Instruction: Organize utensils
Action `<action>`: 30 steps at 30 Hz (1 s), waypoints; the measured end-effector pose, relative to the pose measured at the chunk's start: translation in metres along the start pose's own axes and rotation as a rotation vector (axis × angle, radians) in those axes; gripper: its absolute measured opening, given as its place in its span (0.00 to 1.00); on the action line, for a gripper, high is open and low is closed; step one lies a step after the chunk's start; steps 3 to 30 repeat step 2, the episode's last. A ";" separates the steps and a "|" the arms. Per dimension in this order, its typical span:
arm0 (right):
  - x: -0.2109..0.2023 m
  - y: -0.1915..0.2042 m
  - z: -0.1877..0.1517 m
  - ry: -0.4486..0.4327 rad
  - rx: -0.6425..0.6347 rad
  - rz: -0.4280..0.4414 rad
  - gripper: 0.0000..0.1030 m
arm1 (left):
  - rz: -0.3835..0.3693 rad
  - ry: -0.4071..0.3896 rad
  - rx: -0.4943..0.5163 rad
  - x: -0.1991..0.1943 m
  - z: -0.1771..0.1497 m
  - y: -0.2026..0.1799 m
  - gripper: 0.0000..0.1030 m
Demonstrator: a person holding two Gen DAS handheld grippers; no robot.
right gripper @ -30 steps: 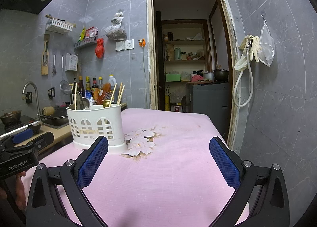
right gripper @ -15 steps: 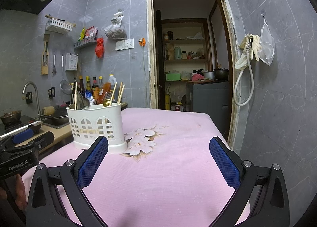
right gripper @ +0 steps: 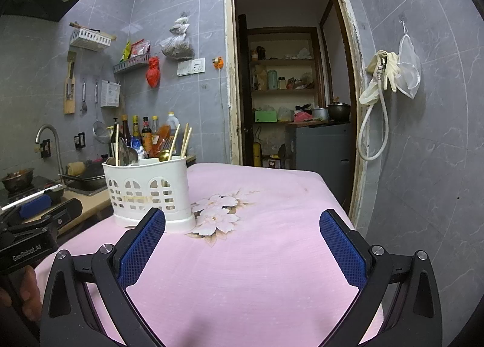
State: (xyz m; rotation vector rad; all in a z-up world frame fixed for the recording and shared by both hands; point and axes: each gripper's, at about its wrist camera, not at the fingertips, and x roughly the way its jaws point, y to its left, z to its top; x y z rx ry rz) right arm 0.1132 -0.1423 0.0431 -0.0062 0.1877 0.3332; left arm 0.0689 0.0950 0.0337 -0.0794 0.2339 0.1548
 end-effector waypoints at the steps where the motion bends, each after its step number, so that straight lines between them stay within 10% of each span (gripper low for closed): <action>1: -0.001 0.001 -0.002 0.000 -0.001 0.000 1.00 | 0.001 0.002 -0.001 0.000 0.000 0.000 0.85; 30: -0.001 0.002 -0.003 0.000 -0.001 0.000 1.00 | 0.001 0.002 -0.001 0.000 -0.001 0.000 0.85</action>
